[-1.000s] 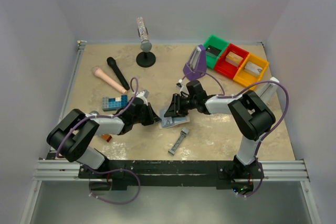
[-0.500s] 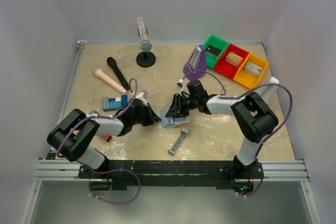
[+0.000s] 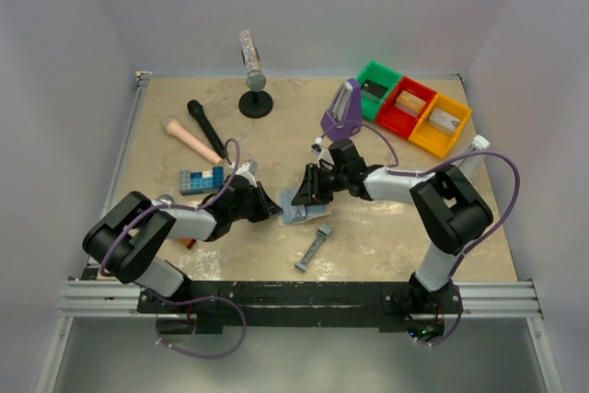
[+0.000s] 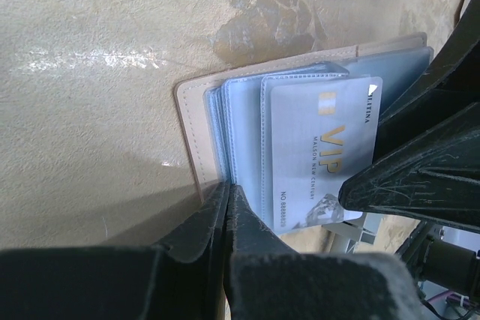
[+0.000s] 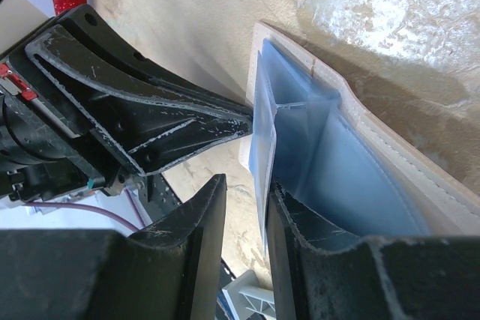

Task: Take the credit cards out of the card holder
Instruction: Remove the credit card from the card holder.

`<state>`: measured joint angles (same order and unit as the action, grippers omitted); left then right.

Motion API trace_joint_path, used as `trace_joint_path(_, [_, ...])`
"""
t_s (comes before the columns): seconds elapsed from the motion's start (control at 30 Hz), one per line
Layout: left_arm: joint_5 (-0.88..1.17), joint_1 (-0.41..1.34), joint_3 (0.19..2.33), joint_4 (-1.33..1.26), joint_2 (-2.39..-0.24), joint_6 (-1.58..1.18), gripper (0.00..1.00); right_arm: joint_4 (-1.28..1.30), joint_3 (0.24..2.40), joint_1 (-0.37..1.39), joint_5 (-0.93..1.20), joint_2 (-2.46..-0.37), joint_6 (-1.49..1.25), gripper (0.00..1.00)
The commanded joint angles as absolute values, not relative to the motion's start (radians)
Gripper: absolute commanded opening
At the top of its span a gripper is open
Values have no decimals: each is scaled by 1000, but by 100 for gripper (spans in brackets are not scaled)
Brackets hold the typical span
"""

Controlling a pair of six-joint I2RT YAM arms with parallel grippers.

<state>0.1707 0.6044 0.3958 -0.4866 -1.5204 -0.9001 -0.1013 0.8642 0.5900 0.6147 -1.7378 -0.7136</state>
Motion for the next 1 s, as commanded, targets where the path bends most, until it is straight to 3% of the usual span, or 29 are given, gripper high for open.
trace_joint_path(0.0, [95,609,344,-327,-1563,-876,0,-87,870,592,609,-1686,-689,31])
trace_joint_path(0.97, [51,607,313,-279,-1511,-868,0,-61,830,574,595,-1624,-664,22])
